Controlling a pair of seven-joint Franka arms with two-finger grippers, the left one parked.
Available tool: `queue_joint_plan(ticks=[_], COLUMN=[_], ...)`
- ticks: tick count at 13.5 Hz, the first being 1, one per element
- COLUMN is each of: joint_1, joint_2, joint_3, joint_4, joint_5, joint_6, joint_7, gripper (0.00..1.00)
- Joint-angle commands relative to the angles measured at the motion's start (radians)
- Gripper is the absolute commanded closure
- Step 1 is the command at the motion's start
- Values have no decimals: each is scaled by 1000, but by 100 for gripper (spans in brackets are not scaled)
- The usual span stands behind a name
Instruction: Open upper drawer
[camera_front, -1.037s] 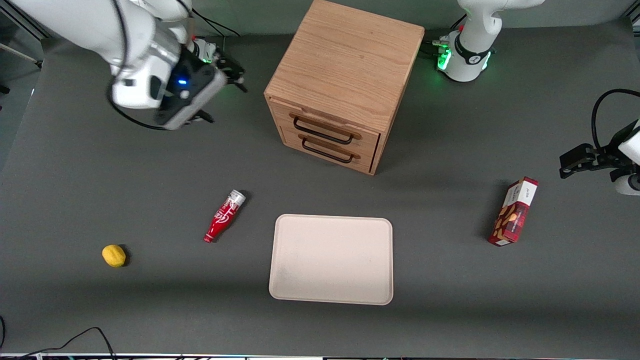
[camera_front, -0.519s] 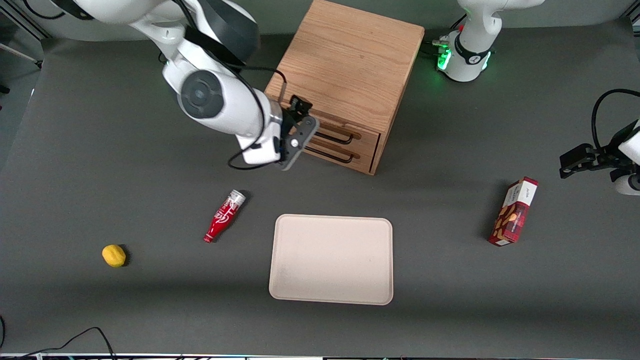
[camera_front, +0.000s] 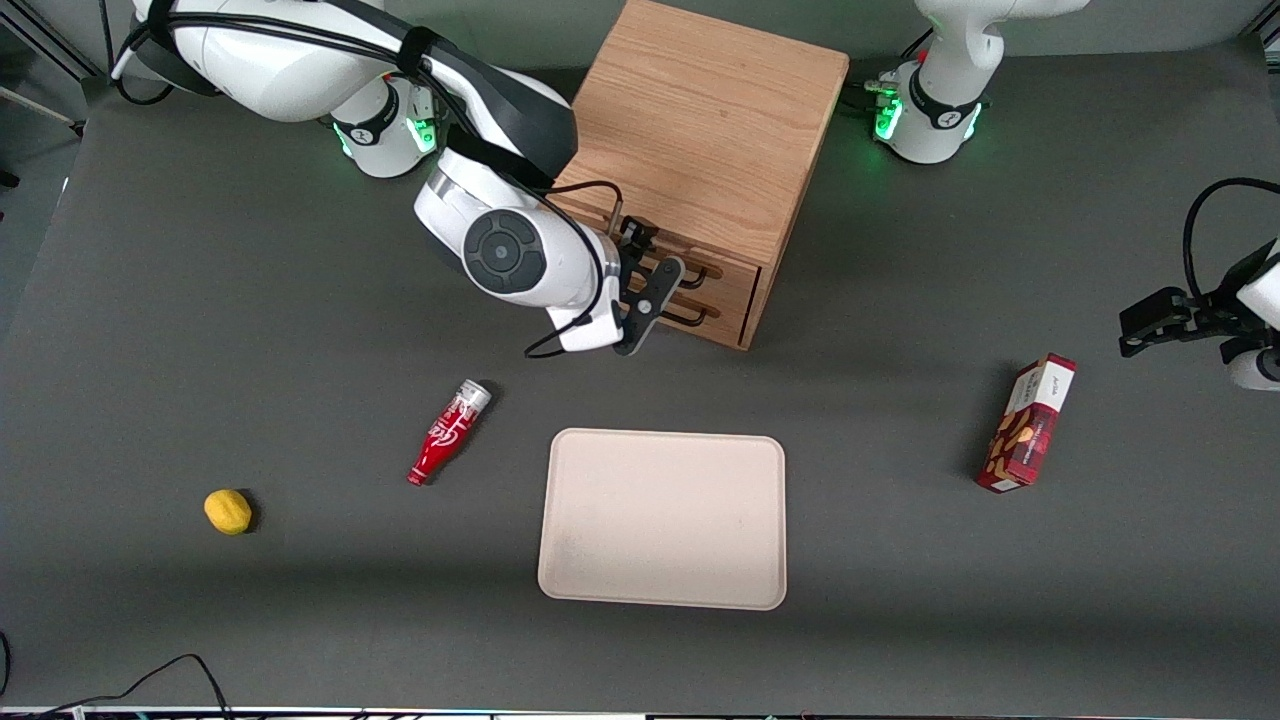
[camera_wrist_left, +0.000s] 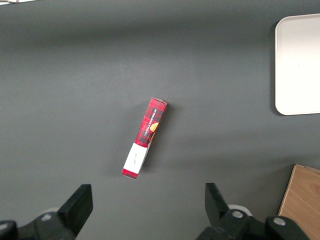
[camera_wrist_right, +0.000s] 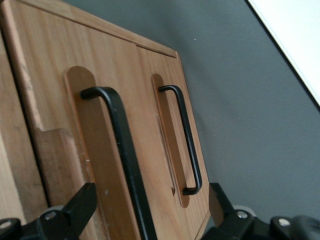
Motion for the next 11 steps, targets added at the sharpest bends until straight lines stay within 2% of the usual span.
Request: queue_joint_plan(ticks=[1,3,11], joint_1=[3,4,-7], joint_2=[5,14,43], joint_3=[15,15,12], joint_4=[6,1,6], joint_5=[-28,-63,-100], joint_6=[6,9,19], joint_7=[-13,-13,-13], gripper=[0,0,0])
